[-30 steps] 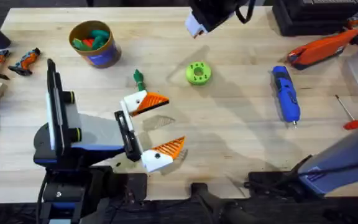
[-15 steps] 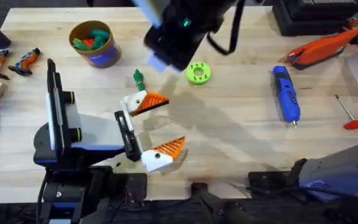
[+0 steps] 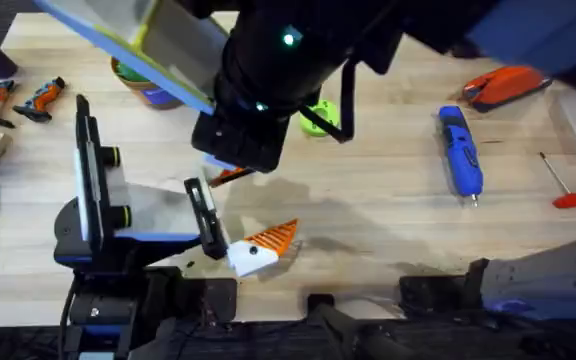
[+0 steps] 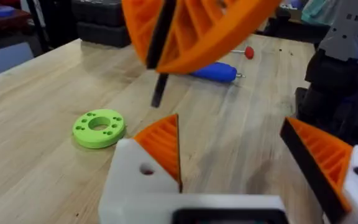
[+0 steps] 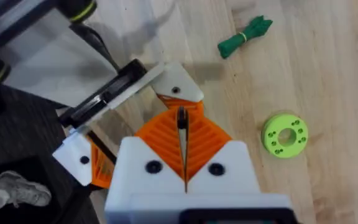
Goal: Pick up the gripper from the table and insert it into the empty holder that is missing its gripper. Then pick up a screw, insert it into the mounting hole, and use the screwdriver to tighten it. Finally, clean up the table by picking up the vegetable and placing it into the bucket.
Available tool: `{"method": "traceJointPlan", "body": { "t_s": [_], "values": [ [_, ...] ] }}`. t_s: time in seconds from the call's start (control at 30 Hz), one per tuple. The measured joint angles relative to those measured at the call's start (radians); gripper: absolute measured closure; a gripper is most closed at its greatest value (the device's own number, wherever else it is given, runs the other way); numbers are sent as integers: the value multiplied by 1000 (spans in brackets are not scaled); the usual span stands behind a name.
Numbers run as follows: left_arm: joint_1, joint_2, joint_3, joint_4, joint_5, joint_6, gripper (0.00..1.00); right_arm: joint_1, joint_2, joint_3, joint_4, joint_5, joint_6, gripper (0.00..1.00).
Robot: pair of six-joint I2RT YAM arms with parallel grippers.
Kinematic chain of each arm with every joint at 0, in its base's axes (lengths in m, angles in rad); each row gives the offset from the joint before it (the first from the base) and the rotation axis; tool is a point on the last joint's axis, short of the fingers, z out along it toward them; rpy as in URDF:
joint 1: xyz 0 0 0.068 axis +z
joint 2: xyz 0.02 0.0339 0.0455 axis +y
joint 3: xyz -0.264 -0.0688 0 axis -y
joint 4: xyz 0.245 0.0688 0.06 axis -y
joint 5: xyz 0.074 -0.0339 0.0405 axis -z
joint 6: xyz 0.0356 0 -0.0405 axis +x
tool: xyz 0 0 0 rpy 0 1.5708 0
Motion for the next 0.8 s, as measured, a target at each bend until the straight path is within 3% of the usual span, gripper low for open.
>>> {"method": "traceJointPlan", "body": {
  "t_s": [0.27, 0.63, 0.8],
  "values": [
    [0, 0, 0, 0, 0, 0, 15, 0, 11, 7, -14, 0, -15, 995],
    [0, 0, 0, 0, 0, 0, 15, 0, 162, 190, -133, 0, -19, 996],
    [0, 0, 0, 0, 0, 0, 16, 0, 179, 205, -151, 0, -19, 996]
  ]
}}
